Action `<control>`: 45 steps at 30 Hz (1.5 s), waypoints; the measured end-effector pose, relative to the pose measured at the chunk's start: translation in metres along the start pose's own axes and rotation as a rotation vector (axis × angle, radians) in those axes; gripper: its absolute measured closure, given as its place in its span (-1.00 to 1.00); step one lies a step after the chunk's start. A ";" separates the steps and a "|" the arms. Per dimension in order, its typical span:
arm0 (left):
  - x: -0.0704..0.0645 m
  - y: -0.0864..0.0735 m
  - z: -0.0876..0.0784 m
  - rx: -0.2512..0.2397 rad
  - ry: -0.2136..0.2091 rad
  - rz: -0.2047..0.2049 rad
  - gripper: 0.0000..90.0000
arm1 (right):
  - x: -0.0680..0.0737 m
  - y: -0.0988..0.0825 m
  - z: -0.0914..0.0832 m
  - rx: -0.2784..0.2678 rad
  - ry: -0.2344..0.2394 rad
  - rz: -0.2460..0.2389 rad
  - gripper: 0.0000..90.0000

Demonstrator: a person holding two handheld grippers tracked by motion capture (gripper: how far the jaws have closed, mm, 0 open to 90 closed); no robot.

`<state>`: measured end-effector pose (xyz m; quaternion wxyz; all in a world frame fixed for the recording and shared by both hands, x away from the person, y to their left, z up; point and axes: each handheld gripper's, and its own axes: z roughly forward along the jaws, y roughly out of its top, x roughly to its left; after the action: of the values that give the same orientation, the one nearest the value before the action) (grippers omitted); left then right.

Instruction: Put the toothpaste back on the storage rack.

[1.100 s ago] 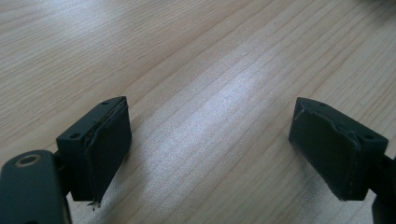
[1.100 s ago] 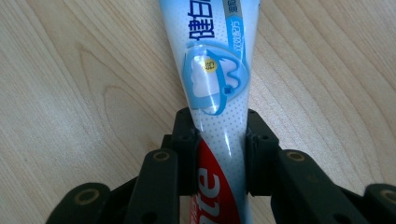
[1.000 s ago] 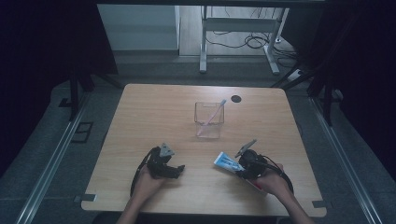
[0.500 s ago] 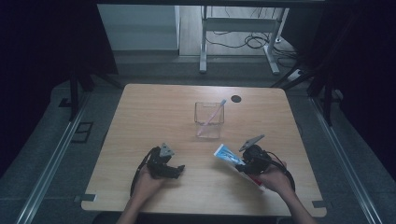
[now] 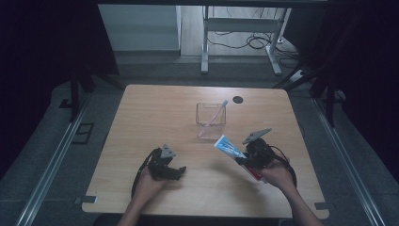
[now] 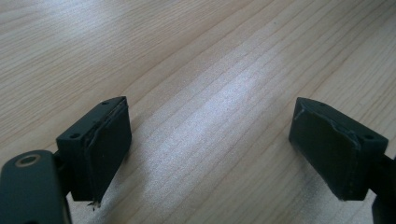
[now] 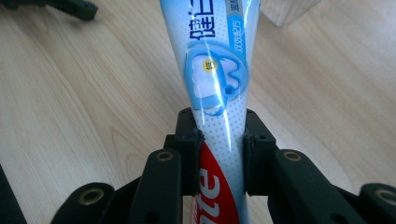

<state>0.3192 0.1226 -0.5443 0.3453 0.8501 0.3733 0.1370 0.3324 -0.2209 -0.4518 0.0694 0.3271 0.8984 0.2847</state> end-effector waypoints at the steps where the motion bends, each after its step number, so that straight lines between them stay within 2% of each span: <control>1: 0.000 0.000 0.000 0.000 0.000 0.002 -0.71 | 0.000 0.002 -0.001 -0.004 -0.002 0.004 0.59; 23: 0.000 0.000 0.000 0.003 -0.001 0.002 -0.71 | -0.005 0.037 -0.015 -0.129 -0.005 0.010 0.61; 45: 0.000 0.000 0.000 0.004 0.000 0.002 -0.71 | -0.014 0.073 -0.021 -0.233 -0.036 0.005 0.61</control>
<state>0.3194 0.1229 -0.5439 0.3434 0.8512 0.3727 0.1368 0.3761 -0.1940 -0.3948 0.1226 0.3241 0.8569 0.3815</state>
